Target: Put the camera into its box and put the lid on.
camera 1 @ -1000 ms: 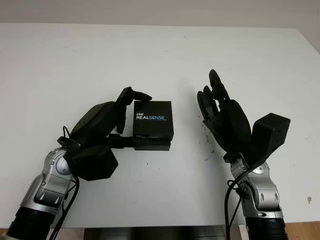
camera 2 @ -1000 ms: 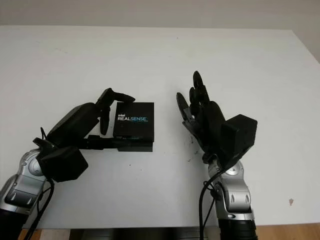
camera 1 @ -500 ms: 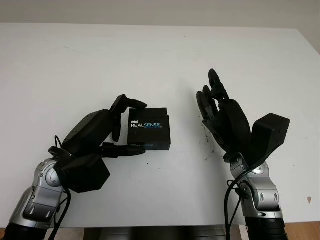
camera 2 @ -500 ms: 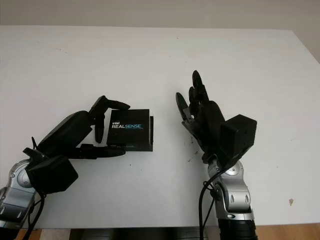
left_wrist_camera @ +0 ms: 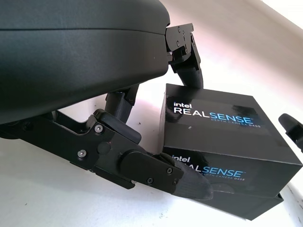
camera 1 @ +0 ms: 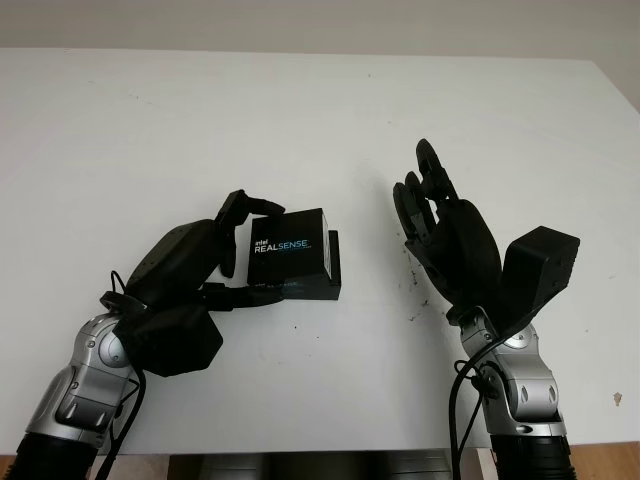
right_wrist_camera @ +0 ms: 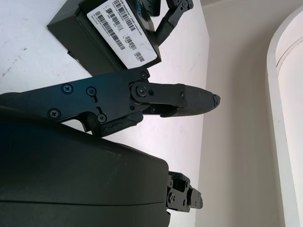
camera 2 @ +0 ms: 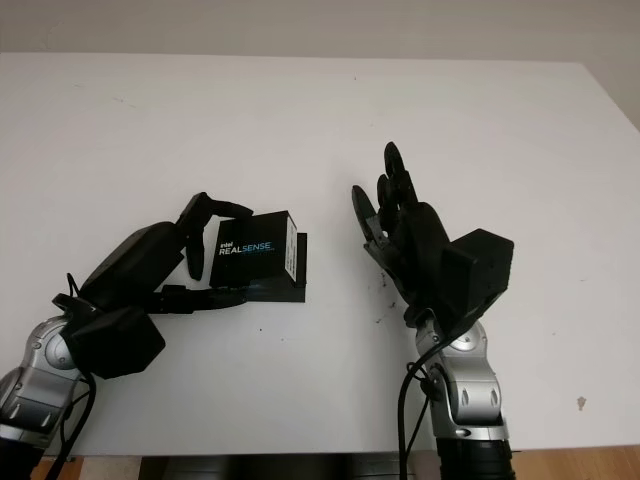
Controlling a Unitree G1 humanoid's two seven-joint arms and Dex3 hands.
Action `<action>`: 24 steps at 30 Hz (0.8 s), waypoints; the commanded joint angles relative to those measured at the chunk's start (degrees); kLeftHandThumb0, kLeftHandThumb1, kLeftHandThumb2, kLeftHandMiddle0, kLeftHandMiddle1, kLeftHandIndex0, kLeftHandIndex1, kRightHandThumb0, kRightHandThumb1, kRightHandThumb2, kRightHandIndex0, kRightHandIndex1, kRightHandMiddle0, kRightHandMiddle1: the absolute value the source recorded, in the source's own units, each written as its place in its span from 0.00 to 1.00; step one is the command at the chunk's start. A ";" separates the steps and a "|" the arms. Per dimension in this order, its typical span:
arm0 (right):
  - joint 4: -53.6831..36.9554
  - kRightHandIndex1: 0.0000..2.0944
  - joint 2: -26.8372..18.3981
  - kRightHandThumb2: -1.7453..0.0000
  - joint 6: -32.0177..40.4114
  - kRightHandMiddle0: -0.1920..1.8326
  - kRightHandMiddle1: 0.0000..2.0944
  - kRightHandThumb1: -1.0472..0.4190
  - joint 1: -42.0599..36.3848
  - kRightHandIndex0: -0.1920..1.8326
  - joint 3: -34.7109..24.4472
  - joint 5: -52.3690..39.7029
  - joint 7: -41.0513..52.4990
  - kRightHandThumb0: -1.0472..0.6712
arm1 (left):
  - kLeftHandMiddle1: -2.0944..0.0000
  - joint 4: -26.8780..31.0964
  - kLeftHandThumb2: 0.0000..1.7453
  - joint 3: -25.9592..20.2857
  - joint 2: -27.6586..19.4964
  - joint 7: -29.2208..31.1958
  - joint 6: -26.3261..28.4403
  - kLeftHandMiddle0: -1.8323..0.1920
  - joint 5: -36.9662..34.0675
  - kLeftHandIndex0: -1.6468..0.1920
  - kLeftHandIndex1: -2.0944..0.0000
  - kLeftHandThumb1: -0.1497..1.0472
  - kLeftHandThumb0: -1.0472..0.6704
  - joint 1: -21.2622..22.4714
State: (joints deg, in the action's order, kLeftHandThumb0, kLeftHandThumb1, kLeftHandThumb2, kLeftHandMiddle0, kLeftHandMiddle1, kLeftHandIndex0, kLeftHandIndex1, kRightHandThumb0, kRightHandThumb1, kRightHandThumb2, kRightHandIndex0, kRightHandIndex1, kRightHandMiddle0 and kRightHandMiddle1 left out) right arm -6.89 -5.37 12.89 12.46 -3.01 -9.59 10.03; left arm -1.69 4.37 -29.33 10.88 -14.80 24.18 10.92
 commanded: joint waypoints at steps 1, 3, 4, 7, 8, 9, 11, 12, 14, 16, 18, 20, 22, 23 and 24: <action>-0.48 0.03 -0.47 0.77 -0.47 0.04 0.02 0.00 -0.11 0.02 -0.23 -0.21 0.32 0.28 | 0.00 -1.90 0.17 0.54 0.33 -0.82 -0.89 0.76 0.15 0.92 0.12 1.00 0.38 1.28; -0.45 0.03 -0.45 0.77 -0.56 0.04 0.03 0.00 -0.09 0.02 -0.18 -0.05 0.26 0.28 | 0.00 -2.95 0.17 0.81 0.42 -0.91 -1.84 0.76 -0.03 0.93 0.11 1.00 0.38 2.05; -0.43 0.03 -0.44 0.77 -0.59 0.04 0.03 0.00 -0.09 0.02 -0.16 0.07 0.18 0.28 | 0.00 -3.25 0.17 0.89 0.42 -0.88 -2.10 0.77 -0.09 0.93 0.11 1.00 0.38 2.27; -0.62 0.03 -0.45 0.77 -0.18 0.04 0.03 0.00 -0.05 0.02 -0.09 0.13 0.11 0.28 | 0.00 -3.83 0.17 1.21 0.46 -0.78 -2.88 0.77 -0.20 0.93 0.11 1.00 0.38 3.01; -0.70 0.03 -0.47 0.77 -0.09 0.04 0.03 0.00 -0.04 0.02 -0.05 0.13 0.14 0.28 | 0.00 -3.98 0.16 1.32 0.50 -0.86 -3.15 0.76 -0.16 0.92 0.13 1.00 0.38 3.28; -0.75 0.03 -0.48 0.77 -0.05 0.04 0.02 0.00 -0.03 0.02 -0.02 0.12 0.17 0.28 | 0.00 -4.09 0.16 1.38 0.52 -0.93 -3.34 0.74 -0.12 0.91 0.13 1.00 0.38 3.45; -0.57 0.02 -0.44 0.77 -0.46 0.04 0.02 0.00 -0.02 0.02 -0.04 -0.02 0.38 0.28 | 0.00 -4.15 0.16 1.49 0.51 -0.94 -3.40 0.72 0.08 0.91 0.12 1.00 0.38 3.77; -0.57 0.02 -0.41 0.77 -0.47 0.04 0.02 0.00 -0.04 0.01 -0.03 0.00 0.36 0.28 | 0.00 -4.10 0.15 1.52 0.50 -0.88 -3.35 0.71 0.10 0.90 0.12 1.00 0.38 3.89; -0.52 0.02 -0.37 0.77 -0.52 0.04 0.02 0.00 -0.06 0.01 0.04 0.25 0.15 0.28 | 0.00 -3.74 0.15 1.58 0.32 -0.70 -3.12 0.70 0.34 0.90 0.12 1.00 0.38 4.13; -0.59 0.03 -0.32 0.76 -0.54 0.04 0.03 0.00 -0.11 0.02 0.08 0.33 0.04 0.29 | 0.00 -2.94 0.15 1.62 0.05 -0.24 -2.63 0.70 0.55 0.90 0.13 1.00 0.38 4.34; -0.54 0.03 -0.18 0.76 -0.65 0.04 0.03 0.00 -0.16 0.02 0.06 0.26 -0.01 0.29 | 0.00 -2.25 0.15 1.61 -0.06 0.06 -2.19 0.69 0.70 0.89 0.15 1.00 0.38 4.50; -0.26 0.03 -0.02 0.76 -1.26 0.04 0.03 0.00 -0.21 0.02 0.07 0.29 -0.05 0.29 | 0.00 -1.86 0.15 1.59 -0.02 0.22 -1.84 0.68 0.78 0.87 0.16 1.00 0.37 4.64; 0.04 0.03 -0.03 0.76 -1.56 0.04 0.03 0.00 -0.19 0.02 0.24 0.54 -0.13 0.28 | 0.00 -1.53 0.14 1.67 -0.08 0.39 -1.84 0.66 0.90 0.87 0.15 1.00 0.37 4.95; 0.09 0.03 0.02 0.76 -1.62 0.04 0.03 0.00 -0.21 0.03 0.30 0.59 -0.20 0.28 | 0.00 -1.18 0.14 1.73 -0.11 0.65 -1.62 0.66 0.93 0.87 0.15 1.00 0.37 5.08; 0.11 0.03 0.12 0.76 -1.62 0.04 0.03 0.00 -0.23 0.03 0.34 0.59 -0.30 0.28 | 0.00 -0.74 0.14 1.79 -0.07 0.92 -1.24 0.66 0.98 0.87 0.14 1.00 0.38 5.20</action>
State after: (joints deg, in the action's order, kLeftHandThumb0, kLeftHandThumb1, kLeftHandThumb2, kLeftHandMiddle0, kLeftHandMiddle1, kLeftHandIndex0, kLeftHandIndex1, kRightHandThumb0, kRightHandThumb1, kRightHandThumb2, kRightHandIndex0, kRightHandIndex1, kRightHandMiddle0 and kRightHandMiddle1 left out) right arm -6.85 -5.33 12.02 12.46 -2.76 -9.20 9.81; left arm -3.95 5.99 -29.38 11.71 -16.32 24.84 13.96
